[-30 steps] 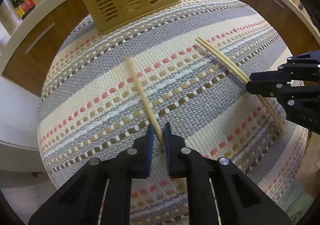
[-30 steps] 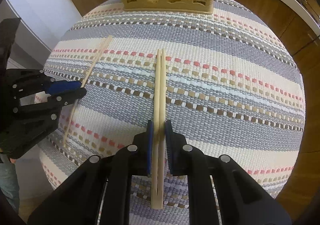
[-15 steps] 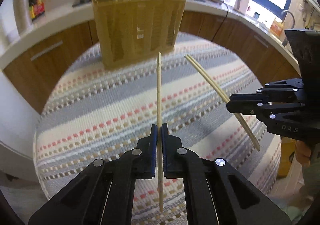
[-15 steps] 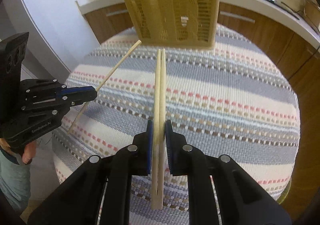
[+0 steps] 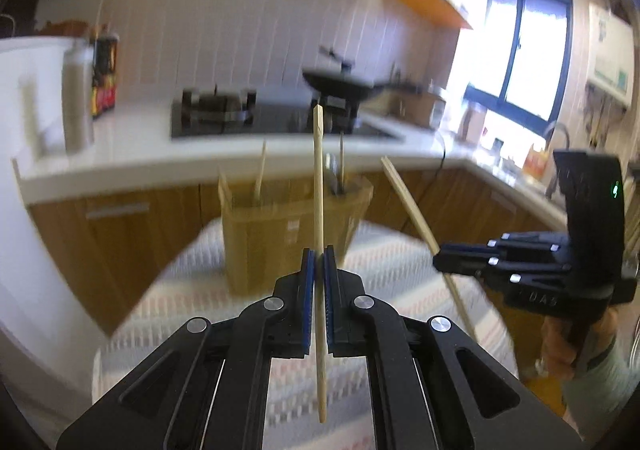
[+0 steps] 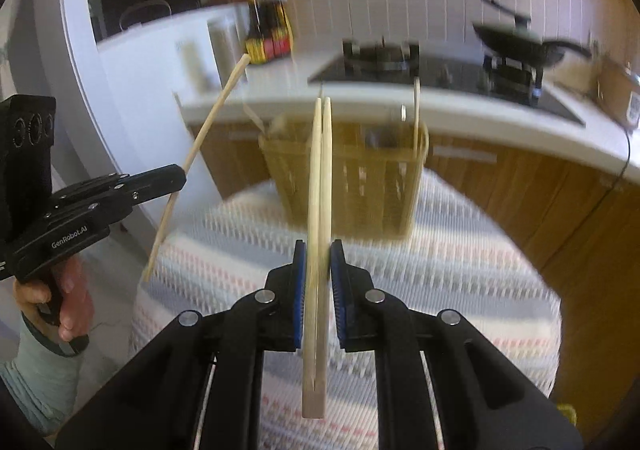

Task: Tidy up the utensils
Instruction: 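Lift the chopsticks and carry them over the yellow caddy with both grippers, then lower the chopsticks into the caddy and open both grippers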

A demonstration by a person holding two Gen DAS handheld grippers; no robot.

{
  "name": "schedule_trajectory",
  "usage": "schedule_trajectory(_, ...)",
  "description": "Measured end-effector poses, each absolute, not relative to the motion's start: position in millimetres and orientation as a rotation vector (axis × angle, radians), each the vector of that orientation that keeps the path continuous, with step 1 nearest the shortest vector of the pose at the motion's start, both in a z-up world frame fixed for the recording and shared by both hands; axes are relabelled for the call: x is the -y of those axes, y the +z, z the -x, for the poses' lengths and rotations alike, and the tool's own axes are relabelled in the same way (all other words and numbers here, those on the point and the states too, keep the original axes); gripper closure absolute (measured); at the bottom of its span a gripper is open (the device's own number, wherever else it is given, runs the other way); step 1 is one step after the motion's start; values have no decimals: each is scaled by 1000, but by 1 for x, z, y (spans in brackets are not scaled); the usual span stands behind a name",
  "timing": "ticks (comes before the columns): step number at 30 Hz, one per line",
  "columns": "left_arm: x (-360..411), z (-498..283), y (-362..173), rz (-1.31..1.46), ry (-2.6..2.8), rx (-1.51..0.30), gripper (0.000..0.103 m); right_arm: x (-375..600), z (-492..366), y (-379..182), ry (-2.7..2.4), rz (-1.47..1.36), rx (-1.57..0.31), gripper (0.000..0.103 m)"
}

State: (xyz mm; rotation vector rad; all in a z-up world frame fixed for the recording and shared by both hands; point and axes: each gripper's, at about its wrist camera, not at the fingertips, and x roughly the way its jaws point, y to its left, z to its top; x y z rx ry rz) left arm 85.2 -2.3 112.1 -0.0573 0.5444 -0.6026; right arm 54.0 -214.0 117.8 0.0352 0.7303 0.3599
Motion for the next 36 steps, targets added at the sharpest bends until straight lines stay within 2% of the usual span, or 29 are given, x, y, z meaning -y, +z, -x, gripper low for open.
schedule_trajectory(7, 13, -106, 159, 111, -614, -365, 100, 223, -81, 165, 351, -39, -582, 93)
schedule_trajectory(16, 17, -158, 169, 213, -594, -234, 100, 243, -134, 192, 316, -79, -355, 93)
schedule_trajectory(22, 19, -181, 144, 237, -447, -129, 100, 251, -178, 176, 269, -110, -272, 93)
schedule_trajectory(27, 25, -199, 123, 265, -427, -125, 100, 252, -209, 147, 271, -119, -286, 93)
schedule_trajectory(36, 32, -220, 95, 255, -416, -131, 100, 249, -215, 117, 273, -96, -245, 93)
